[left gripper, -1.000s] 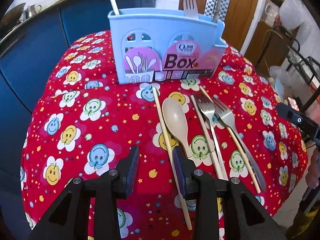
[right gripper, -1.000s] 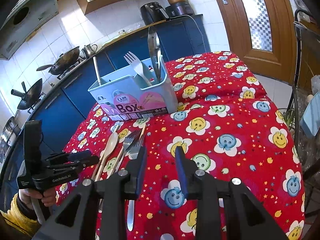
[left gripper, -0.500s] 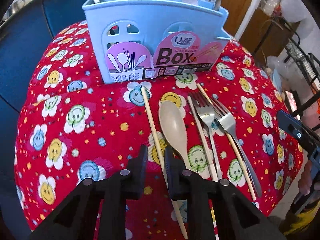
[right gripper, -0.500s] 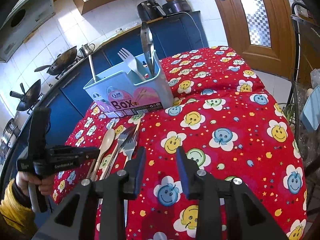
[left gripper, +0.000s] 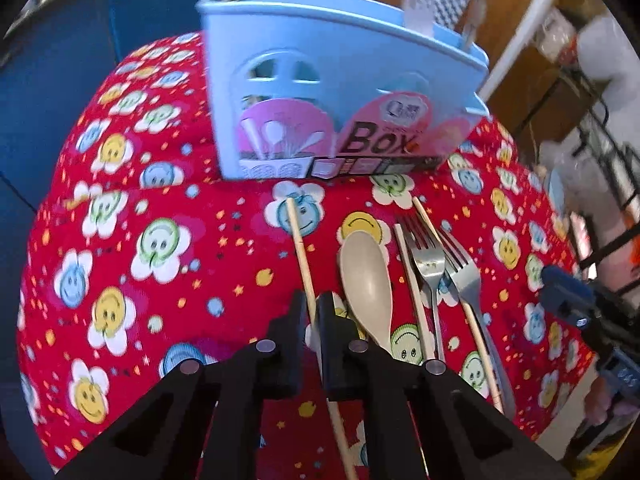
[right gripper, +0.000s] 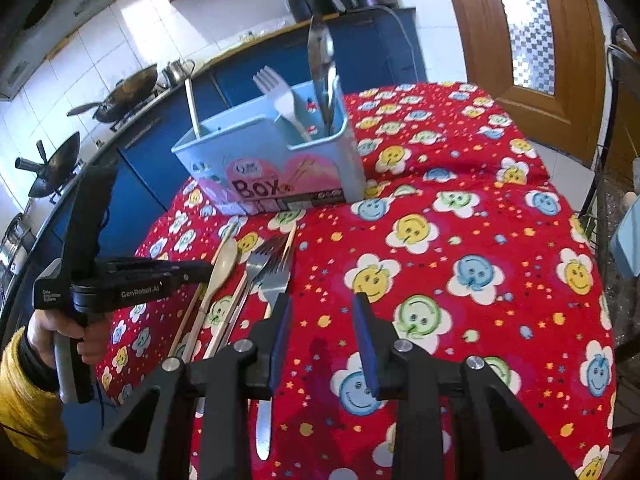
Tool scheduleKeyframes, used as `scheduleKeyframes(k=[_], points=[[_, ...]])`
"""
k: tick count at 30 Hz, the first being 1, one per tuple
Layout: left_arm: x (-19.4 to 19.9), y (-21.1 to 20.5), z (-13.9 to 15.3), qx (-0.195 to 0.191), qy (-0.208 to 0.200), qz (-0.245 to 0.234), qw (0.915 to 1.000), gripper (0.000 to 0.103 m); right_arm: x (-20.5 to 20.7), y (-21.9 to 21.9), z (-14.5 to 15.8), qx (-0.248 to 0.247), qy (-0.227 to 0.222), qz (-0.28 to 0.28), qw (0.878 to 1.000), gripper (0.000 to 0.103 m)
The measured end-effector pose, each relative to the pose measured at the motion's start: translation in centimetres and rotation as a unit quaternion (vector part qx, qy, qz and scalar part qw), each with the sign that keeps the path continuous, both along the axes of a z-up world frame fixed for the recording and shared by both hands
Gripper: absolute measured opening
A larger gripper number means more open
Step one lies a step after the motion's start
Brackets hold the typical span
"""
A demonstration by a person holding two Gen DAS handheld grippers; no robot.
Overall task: Organize utensils
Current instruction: 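Grasp the wooden chopstick with the left tool while the right tool grasps a steel fork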
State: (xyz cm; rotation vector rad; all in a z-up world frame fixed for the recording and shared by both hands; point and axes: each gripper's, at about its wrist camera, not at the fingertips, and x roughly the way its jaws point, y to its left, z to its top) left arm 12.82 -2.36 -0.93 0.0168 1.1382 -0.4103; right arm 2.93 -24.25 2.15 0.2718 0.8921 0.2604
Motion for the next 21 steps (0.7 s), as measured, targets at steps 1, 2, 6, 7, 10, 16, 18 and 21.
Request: scheduleKeyframes(k=[1, 2, 6, 7, 10, 16, 18, 21], points=[[-0.1, 0.5, 0.0, -0.011, 0.001, 0.007, 0.9999, 0.004, 0.2, 0.2, 0.0, -0.001, 0.005, 0.002, 1.0, 0.034], [-0.4, 1.3, -0.1, -0.022, 0.001, 0.013, 0.9997, 0.004, 0.6, 0.5, -0.1, 0.0, 0.011, 0.006, 1.0, 0.034], [-1.6, 3.6, -0.1, -0.058, -0.008, 0.024, 0.998, 0.004, 2.0, 1.8, -0.3, 0.007, 0.036, 0.028, 0.999, 0.034], [-1.9, 4.3, -0.1, -0.068, -0.011, 0.027, 0.9973, 0.004, 2.3, 2.2, -0.4, 0.006, 0.042, 0.033, 0.999, 0.034], [-2.7, 6.1, 0.4, -0.085, -0.034, 0.034, 0.9953, 0.004, 3.5, 3.1, -0.9, 0.006, 0.063, 0.048, 0.997, 0.034], [-3.1, 7.4, 0.9, -0.086, -0.074, 0.043, 0.9926, 0.004, 5.5, 5.0, -1.8, -0.031, 0.098, 0.064, 0.993, 0.034], [-3.2, 7.8, 1.2, -0.094, -0.086, 0.045, 0.9909, 0.004, 6.0, 5.4, -1.7, -0.047, 0.097, 0.065, 0.992, 0.029], [-3.4, 8.3, 1.5, -0.111, -0.089, 0.047, 0.9887, 0.004, 6.2, 5.6, -1.3, -0.056, 0.095, 0.07, 0.991, 0.017]])
